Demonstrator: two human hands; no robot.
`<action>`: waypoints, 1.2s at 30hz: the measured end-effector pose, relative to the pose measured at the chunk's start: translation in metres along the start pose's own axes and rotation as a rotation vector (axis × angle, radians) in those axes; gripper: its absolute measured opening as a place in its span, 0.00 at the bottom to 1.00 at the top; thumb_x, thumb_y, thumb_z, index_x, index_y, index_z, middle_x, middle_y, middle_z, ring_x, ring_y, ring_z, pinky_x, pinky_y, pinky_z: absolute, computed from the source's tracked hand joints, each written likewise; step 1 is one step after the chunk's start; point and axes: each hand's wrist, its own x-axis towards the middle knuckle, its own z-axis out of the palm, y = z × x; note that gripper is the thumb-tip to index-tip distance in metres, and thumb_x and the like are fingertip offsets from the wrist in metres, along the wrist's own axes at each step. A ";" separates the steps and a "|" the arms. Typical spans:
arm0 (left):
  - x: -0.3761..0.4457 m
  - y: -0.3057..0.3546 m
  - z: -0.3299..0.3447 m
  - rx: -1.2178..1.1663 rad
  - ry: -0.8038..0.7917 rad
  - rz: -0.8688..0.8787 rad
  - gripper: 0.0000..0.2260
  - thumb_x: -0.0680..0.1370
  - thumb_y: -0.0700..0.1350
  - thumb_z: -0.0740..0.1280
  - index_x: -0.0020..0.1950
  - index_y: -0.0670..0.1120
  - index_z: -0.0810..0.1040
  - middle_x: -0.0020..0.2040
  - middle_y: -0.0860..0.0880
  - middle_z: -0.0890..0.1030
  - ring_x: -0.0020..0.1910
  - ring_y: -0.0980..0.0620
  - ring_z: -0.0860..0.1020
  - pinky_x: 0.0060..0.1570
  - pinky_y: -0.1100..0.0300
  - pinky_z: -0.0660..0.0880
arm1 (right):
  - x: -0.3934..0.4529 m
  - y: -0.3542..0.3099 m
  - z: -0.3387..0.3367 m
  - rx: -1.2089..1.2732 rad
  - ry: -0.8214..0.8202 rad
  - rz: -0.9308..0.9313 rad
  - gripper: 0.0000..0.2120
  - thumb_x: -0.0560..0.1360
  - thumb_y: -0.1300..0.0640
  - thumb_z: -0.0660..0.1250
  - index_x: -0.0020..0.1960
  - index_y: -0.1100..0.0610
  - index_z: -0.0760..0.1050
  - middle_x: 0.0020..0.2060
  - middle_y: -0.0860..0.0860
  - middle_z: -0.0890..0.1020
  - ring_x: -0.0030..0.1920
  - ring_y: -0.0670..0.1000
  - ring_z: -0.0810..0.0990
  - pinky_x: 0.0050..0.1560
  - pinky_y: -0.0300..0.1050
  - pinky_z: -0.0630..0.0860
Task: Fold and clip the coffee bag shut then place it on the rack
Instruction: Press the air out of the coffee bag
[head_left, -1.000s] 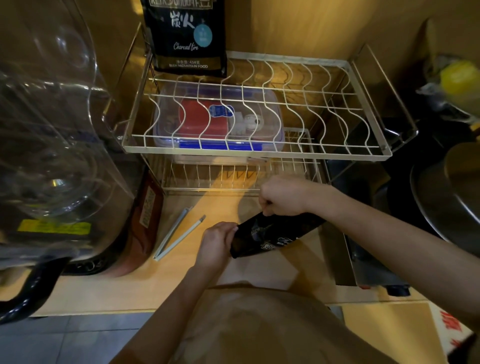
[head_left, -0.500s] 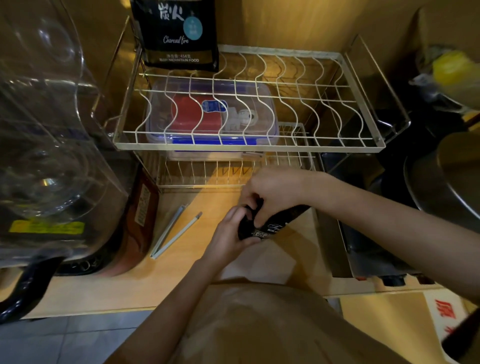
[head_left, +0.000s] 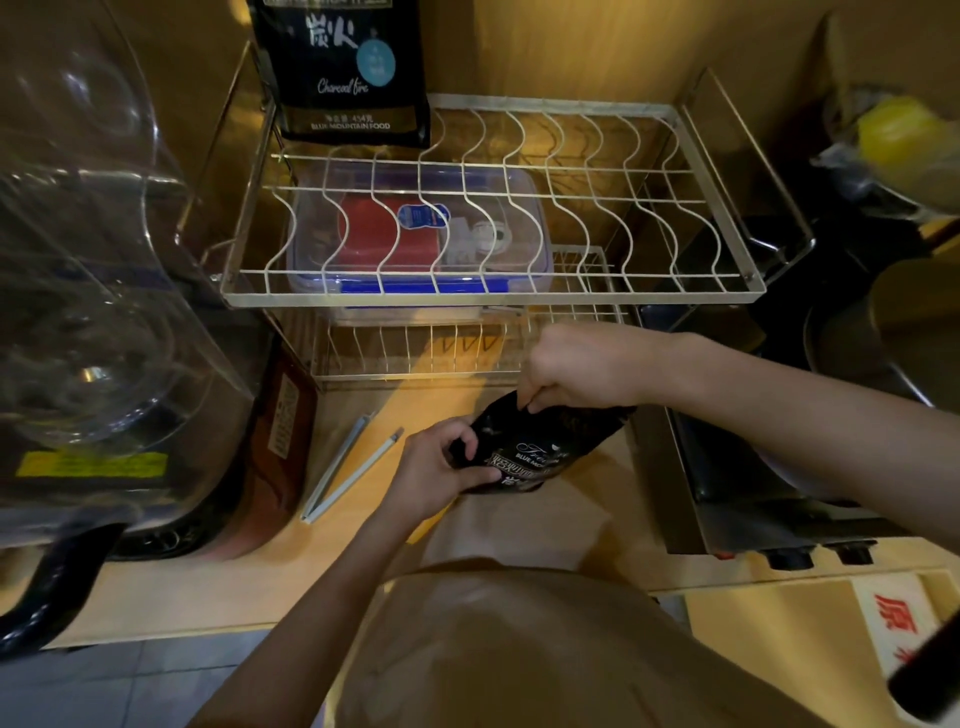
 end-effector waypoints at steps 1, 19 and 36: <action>-0.001 -0.003 0.001 -0.001 0.003 -0.005 0.18 0.62 0.36 0.76 0.30 0.48 0.67 0.48 0.45 0.80 0.44 0.55 0.77 0.38 0.69 0.70 | 0.002 -0.001 0.001 0.012 0.001 0.004 0.10 0.76 0.59 0.62 0.53 0.58 0.79 0.48 0.54 0.83 0.49 0.52 0.79 0.53 0.49 0.75; 0.000 0.005 -0.005 -0.016 -0.070 -0.066 0.39 0.53 0.55 0.78 0.61 0.52 0.70 0.50 0.56 0.79 0.53 0.58 0.77 0.48 0.72 0.75 | 0.027 -0.014 0.027 0.243 0.281 0.109 0.08 0.72 0.55 0.67 0.51 0.55 0.76 0.48 0.51 0.83 0.49 0.51 0.79 0.49 0.46 0.74; 0.009 0.004 0.001 0.010 0.056 -0.106 0.24 0.58 0.44 0.80 0.52 0.47 0.77 0.45 0.51 0.81 0.45 0.55 0.78 0.42 0.72 0.73 | 0.025 -0.016 0.028 -0.082 0.240 0.067 0.11 0.77 0.53 0.57 0.53 0.54 0.77 0.44 0.55 0.83 0.47 0.56 0.80 0.47 0.51 0.75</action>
